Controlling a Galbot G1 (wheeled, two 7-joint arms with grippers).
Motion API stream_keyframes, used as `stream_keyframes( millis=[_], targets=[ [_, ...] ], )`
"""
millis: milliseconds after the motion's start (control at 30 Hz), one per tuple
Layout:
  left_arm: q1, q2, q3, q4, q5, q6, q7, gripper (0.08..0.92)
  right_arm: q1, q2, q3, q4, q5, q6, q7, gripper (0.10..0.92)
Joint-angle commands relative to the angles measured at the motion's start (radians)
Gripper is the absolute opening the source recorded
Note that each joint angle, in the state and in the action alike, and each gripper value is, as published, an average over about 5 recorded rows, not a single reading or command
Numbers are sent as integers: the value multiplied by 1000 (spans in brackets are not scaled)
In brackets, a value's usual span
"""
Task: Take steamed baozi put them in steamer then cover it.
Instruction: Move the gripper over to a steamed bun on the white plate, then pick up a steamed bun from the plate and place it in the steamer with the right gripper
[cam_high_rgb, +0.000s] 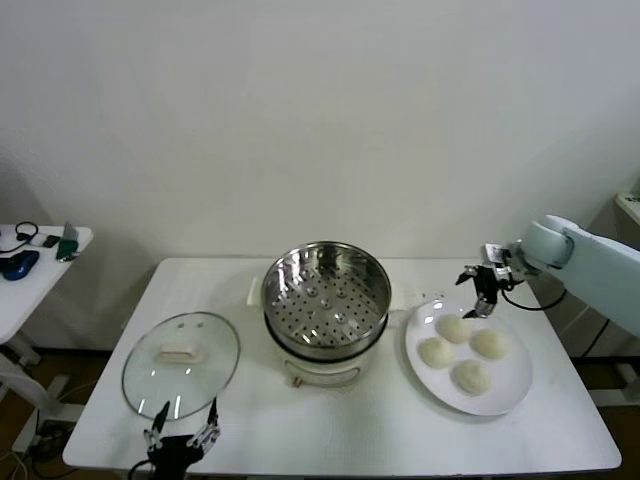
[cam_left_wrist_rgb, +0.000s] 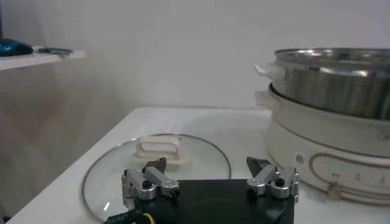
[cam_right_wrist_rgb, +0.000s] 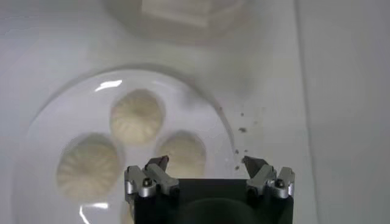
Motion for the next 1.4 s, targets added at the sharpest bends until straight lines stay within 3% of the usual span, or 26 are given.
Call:
stream_keyframes(
  millis=[33,600,1033,1200,1400],
  targets=[
    [7,-2,0,22,11,-9,1,823,61,155,-213,-171,-5,9,-94,823],
    [-9,0,-9,53,20,-16,0,823,-108,253,-76,-304,-79,13,-31,823],
    [-16,5,-11,48,25,-14,-5,823,11,201,-121,-176,-86,44,-20,675],
    [-15,10,-15,46,26,-17,-9,823,261,174,-237,-44,19,137,-11,670],
    [-7,14,-14,31,36,-19,-9,823,595,258,-392,21,125,398,-32,670]
  ],
)
